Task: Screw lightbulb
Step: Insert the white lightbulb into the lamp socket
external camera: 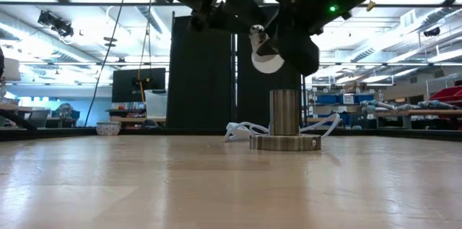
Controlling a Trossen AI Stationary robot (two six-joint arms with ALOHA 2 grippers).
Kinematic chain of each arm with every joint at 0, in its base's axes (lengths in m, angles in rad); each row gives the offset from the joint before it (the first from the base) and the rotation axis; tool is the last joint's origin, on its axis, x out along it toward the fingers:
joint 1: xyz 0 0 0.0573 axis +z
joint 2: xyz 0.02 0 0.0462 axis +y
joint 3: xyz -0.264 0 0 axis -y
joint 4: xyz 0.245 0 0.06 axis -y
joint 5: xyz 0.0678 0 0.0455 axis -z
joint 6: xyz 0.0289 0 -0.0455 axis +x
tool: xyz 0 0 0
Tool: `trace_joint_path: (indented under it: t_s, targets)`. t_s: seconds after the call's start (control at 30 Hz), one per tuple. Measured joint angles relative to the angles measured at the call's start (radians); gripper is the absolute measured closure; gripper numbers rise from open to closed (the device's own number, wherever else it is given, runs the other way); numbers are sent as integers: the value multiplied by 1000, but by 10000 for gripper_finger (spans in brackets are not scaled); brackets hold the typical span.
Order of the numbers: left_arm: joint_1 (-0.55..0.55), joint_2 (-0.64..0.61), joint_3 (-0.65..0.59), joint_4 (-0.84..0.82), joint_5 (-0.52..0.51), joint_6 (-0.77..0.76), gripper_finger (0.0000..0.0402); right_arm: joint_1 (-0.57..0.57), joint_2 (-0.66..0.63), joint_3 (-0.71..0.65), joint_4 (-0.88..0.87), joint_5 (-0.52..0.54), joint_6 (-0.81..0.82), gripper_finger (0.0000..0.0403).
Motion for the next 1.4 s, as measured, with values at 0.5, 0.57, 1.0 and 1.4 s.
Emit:
trace_joint_path:
  t_s: [0.5,0.57,1.0,1.4]
  targets:
    - [0,1,0,-29,-64,10,165,12,1,23,13,-28,-9,237]
    - [0,1,0,-38,-63,11,165,22,1,23,13,-27,-13,237]
    - [0,1,0,-60,-29,40,190,56,0,22,17,-29,-17,237]
    - [4,1,0,-97,-26,42,267,64,0,22,23,-4,-26,238]
